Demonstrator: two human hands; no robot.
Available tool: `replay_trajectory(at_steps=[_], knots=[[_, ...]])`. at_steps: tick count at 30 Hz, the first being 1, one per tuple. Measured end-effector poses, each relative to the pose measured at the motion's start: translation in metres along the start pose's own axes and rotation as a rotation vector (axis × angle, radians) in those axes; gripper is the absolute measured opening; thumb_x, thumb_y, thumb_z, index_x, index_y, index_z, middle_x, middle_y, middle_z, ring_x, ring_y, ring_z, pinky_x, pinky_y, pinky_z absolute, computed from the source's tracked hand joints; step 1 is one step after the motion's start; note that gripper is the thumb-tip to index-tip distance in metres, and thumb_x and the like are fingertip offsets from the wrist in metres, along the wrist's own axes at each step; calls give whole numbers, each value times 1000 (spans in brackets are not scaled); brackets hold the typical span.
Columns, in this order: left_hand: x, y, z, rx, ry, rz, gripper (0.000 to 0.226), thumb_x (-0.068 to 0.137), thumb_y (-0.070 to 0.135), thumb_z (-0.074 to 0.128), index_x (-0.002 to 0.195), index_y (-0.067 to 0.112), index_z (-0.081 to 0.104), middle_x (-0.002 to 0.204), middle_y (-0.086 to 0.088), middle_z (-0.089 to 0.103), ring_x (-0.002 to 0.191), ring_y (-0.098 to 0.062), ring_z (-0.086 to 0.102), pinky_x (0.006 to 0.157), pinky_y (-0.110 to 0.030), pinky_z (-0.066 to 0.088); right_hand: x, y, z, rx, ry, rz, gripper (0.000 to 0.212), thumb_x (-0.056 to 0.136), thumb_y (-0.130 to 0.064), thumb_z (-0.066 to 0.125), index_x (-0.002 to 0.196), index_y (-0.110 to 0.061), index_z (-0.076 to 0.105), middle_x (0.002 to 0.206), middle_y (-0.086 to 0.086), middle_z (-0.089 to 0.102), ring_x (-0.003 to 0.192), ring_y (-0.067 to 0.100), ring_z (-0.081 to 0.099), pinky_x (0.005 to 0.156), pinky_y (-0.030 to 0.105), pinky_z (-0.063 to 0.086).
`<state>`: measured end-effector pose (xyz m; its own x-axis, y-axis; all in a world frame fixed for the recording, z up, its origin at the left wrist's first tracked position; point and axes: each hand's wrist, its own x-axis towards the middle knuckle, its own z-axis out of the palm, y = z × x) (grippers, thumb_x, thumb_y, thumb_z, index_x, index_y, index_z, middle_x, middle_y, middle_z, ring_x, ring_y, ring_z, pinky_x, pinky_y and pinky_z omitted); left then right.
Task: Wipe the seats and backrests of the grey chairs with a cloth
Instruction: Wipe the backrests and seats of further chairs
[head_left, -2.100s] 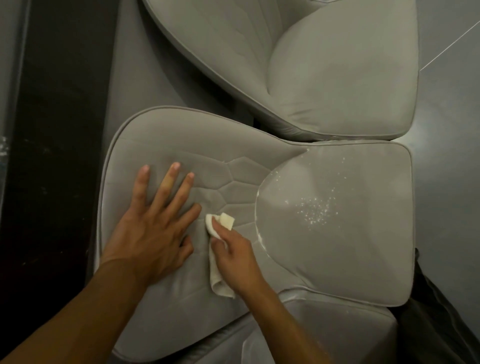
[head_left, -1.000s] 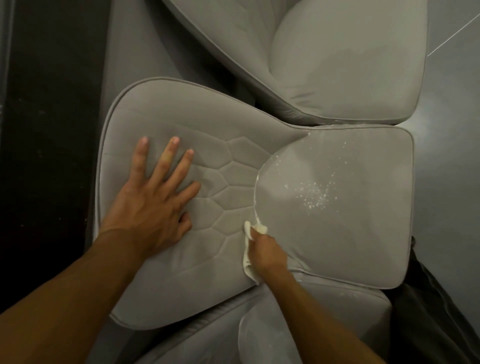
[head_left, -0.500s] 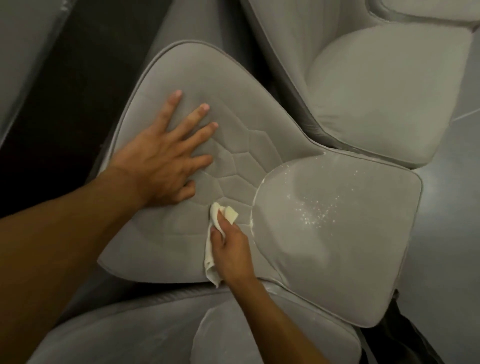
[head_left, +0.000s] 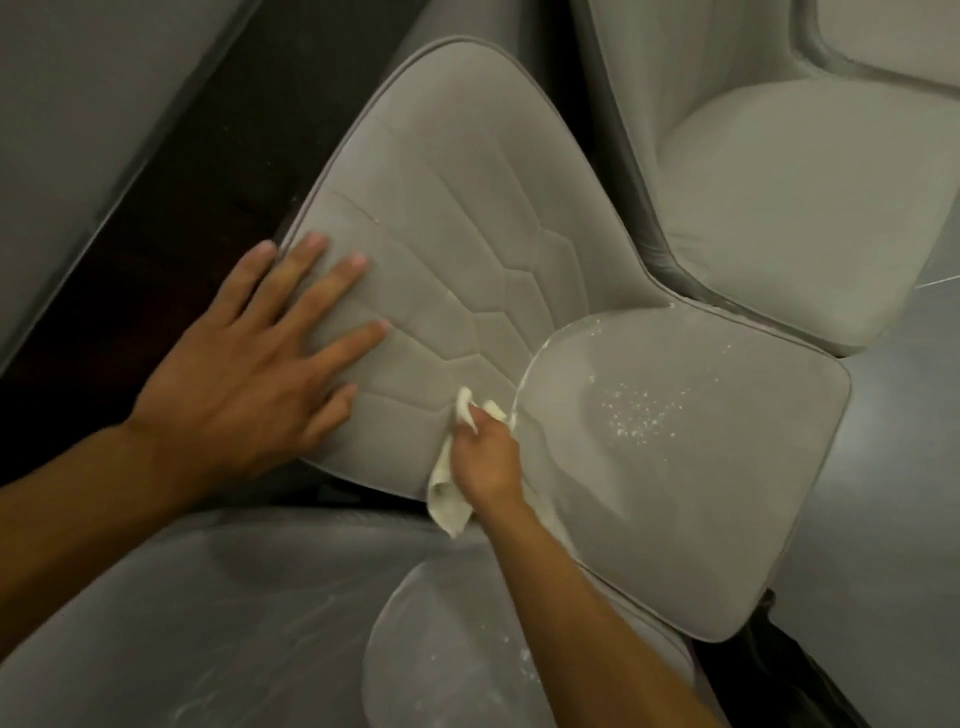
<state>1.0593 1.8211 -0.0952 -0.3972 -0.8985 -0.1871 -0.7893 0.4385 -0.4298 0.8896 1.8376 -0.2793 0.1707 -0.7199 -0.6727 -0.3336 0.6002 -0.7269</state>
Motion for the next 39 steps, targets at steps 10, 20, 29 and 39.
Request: replay_trajectory(at_steps=[10, 20, 29, 39], knots=[[1, 11, 26, -71, 201, -51, 43, 88, 38, 58, 124, 19, 73, 160, -20, 36, 148, -45, 28, 119, -60, 25, -5, 3, 22, 80, 175, -135, 40, 101, -29, 52, 141, -28, 54, 128, 7, 65, 117, 22, 60, 94, 19, 41], [0, 8, 26, -102, 191, -62, 43, 89, 38, 53, 123, 21, 73, 161, -19, 34, 148, -44, 30, 122, -55, 19, -1, -34, 11, 119, 148, -105, 42, 102, -15, 47, 143, -21, 51, 148, 1, 50, 138, 12, 43, 109, 12, 25], [2, 10, 24, -117, 173, -82, 46, 91, 38, 47, 122, 15, 72, 161, -20, 34, 148, -43, 29, 124, -53, 12, -11, -47, 24, 35, 299, -467, 47, 101, -34, 40, 146, -19, 49, 139, 7, 57, 125, 17, 56, 106, 24, 42], [2, 9, 26, -116, 183, -73, 46, 94, 39, 47, 125, 14, 70, 160, -20, 34, 148, -44, 30, 124, -54, 14, -12, -113, 11, 226, 256, -501, 43, 105, -16, 44, 148, -20, 46, 141, -1, 53, 126, 3, 50, 103, 6, 34]])
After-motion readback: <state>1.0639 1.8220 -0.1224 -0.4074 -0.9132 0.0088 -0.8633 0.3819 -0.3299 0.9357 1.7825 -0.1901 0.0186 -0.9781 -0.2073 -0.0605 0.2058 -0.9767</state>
